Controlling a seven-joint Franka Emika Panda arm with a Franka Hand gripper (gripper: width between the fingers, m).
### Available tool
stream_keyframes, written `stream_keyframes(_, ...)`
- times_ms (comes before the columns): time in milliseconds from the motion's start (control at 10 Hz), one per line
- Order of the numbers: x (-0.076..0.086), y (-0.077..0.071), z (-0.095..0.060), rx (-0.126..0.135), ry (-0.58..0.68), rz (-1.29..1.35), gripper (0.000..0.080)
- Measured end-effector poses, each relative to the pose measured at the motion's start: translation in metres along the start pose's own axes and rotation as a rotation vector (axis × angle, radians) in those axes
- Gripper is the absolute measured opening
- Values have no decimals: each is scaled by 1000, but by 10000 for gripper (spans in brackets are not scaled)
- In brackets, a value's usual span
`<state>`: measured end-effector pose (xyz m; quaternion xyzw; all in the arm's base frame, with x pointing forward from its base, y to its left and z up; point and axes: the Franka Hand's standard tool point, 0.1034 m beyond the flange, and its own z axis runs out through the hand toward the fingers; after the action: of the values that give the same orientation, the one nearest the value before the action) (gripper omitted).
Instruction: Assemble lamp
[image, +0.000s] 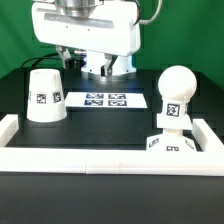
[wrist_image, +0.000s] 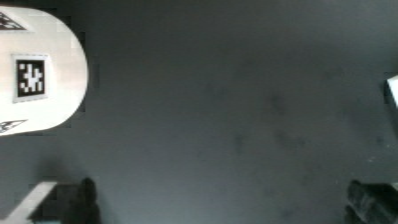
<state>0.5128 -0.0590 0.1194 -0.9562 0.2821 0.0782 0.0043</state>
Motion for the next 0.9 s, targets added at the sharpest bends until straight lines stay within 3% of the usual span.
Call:
stream_keyframes(300, -1, 1, -3, 8, 15, -41, 698)
stream_keyframes(600, -38, 19, 10, 31, 104, -84, 698)
stream_keyframes(800, -38, 35, 14, 32, 98, -76, 698)
stream_keyframes(900, -38, 34, 14, 32, 98, -76, 698)
